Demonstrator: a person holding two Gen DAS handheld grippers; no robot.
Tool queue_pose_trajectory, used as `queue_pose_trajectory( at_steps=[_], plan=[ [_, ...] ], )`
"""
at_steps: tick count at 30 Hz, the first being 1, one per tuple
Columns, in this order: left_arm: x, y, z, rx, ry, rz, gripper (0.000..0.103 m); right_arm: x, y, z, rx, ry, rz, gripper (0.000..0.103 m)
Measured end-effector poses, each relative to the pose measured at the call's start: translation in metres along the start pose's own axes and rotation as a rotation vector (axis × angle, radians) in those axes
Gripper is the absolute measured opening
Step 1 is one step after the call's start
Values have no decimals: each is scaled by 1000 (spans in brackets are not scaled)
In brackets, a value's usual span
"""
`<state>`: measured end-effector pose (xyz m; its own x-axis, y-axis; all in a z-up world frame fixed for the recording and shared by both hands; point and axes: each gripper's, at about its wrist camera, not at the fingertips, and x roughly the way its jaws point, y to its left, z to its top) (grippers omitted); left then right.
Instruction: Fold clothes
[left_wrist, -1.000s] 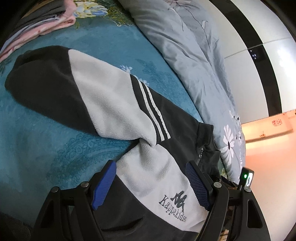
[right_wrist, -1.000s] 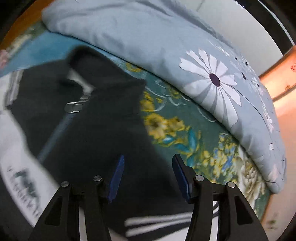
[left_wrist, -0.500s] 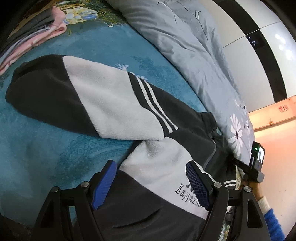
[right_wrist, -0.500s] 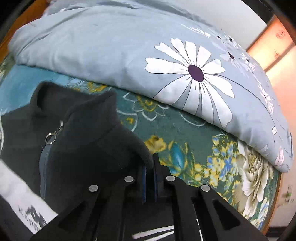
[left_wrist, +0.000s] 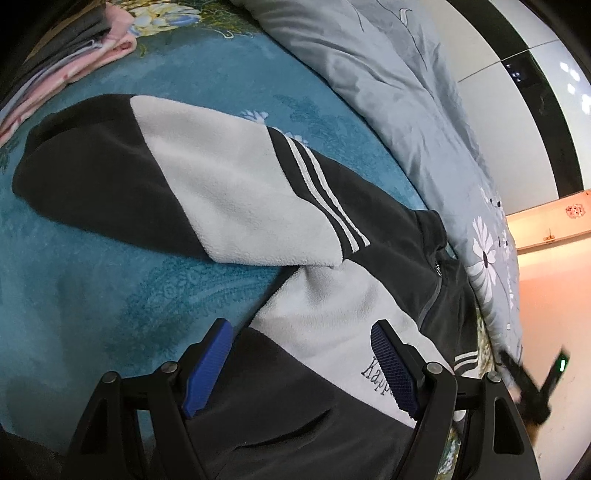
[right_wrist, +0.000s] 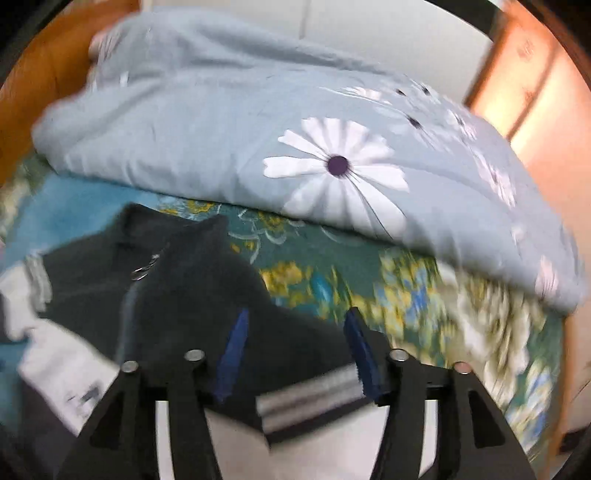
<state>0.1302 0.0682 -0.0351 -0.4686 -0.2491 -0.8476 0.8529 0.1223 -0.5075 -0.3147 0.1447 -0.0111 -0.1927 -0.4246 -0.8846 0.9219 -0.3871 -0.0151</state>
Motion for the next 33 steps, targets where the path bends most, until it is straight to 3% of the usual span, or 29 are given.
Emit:
queue_pose_trajectory(
  at_steps=[2, 5, 9, 13, 16, 22, 30, 32, 33],
  plan=[
    [-1, 0, -1, -3, 6, -9, 81, -14, -39, -19, 104, 8, 13, 59],
    [-5, -4, -4, 11, -1, -22, 81, -41, -106, -67, 307, 25, -52, 59],
    [-11, -9, -6, 36, -19, -25, 81, -79, -208, -150, 684, 19, -78, 60],
    [-14, -9, -8, 33, -24, -17, 81, -93, -270, -221, 1012, -2, -6, 63],
    [-18, -7, -9, 26, -35, -9, 81, -84, -283, -243, 1169, -48, 81, 63],
    [-26, -2, -10, -4, -65, -7, 81, -52, -281, -233, 1270, -109, 203, 63],
    [-22, -9, -12, 26, -56, 38, 81, -34, -268, -203, 1196, -68, 186, 60],
    [-21, -11, -13, 40, -54, 50, 81, -24, -273, -199, 1225, -22, 152, 24],
    [-22, -11, -13, 42, -58, 49, 81, -25, -273, -196, 1225, -13, 136, 15]
  ],
)
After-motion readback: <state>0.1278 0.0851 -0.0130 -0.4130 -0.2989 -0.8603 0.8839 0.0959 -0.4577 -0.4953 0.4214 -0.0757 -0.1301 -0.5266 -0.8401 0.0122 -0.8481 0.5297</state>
